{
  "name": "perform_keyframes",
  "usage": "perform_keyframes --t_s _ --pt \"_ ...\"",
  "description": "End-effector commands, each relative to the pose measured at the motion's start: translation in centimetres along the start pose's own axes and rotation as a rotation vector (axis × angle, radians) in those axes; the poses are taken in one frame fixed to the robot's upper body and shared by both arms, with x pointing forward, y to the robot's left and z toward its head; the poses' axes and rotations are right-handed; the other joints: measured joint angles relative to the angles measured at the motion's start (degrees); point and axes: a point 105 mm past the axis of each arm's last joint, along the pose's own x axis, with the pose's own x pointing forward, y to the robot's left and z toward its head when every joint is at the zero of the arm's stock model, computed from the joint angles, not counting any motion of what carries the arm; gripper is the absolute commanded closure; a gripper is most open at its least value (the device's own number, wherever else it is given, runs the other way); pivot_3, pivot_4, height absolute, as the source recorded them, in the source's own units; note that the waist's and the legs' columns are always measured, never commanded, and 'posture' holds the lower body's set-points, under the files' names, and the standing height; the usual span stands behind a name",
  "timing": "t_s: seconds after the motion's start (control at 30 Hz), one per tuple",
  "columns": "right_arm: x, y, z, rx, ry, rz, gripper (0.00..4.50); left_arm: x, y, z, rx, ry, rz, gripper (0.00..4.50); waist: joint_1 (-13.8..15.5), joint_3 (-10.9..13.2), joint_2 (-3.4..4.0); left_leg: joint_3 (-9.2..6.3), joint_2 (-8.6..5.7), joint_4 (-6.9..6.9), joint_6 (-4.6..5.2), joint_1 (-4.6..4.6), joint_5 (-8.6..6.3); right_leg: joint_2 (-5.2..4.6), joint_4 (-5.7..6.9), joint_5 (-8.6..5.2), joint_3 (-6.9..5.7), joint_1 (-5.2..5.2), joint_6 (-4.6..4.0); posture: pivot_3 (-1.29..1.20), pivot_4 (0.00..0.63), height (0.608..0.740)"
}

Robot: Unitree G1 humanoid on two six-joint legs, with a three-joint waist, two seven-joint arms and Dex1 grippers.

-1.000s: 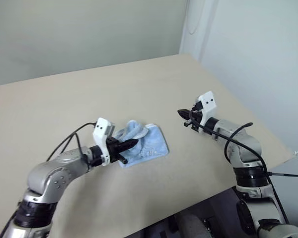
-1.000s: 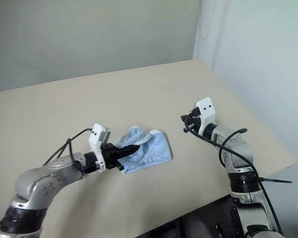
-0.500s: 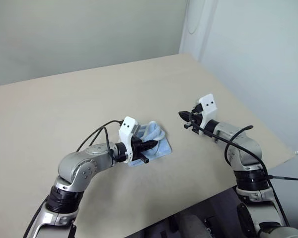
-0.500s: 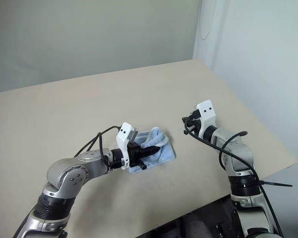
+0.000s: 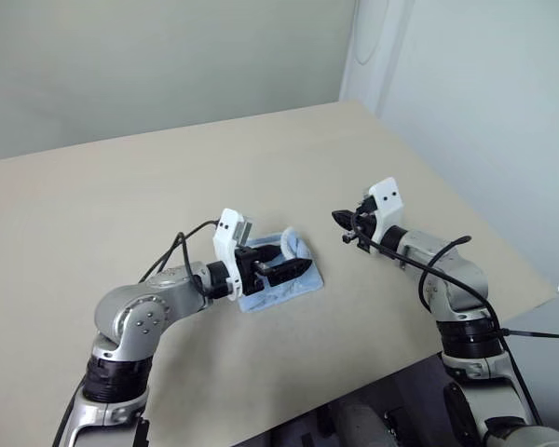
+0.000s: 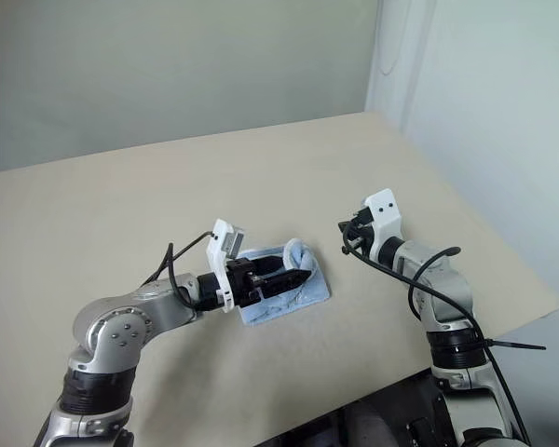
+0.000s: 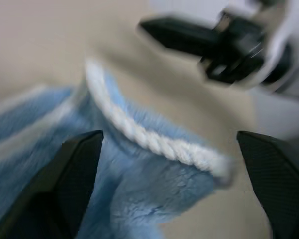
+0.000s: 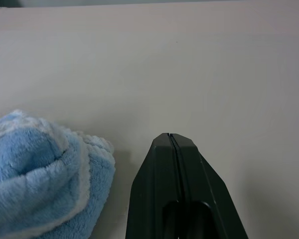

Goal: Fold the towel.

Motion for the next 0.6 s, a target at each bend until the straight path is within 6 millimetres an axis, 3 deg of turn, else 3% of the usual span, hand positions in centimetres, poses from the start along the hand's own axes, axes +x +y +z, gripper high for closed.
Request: perform_keyframes --t_s 0.03,0.27,0.4,0.6 --pt "-0.2 0.4 1.6 -0.034 -0.049 0.013 4.50 -0.7 -1.0 0.9 0.023 -0.034 -0.044 0.04 0.0 0.0 0.00 0.00 0.00 0.00 0.00 0.00 0.00 0.00 0.00 0.00 0.00 0.00 0.00 0.00 0.150 0.740" --pt "-0.1 0.4 2.1 -0.042 -0.061 0.013 4.50 -2.1 0.7 4.2 0.051 -0.186 0.022 0.04 0.0 0.0 0.00 0.00 0.00 0.01 0.01 0.01 0.00 0.00 0.00 0.00 -0.01 -0.01 0.00 0.00 0.150 0.740" --pt "-0.2 0.7 4.3 -0.063 -0.119 0.034 4.50 -4.6 3.9 6.2 0.158 -0.206 0.155 0.04 -0.1 0.0 0.01 0.00 0.01 0.01 0.01 0.00 0.01 0.00 0.01 0.00 -0.02 -0.04 0.00 0.00 0.150 0.740" --pt "0.4 3.9 7.9 -0.109 -0.178 0.151 4.50 -7.2 6.2 5.6 0.326 -0.070 0.210 0.04 -0.4 0.0 0.02 -0.03 0.03 -0.05 0.00 -0.05 0.00 0.02 0.05 0.01 -0.05 -0.21 -0.01 0.00 0.150 0.740"
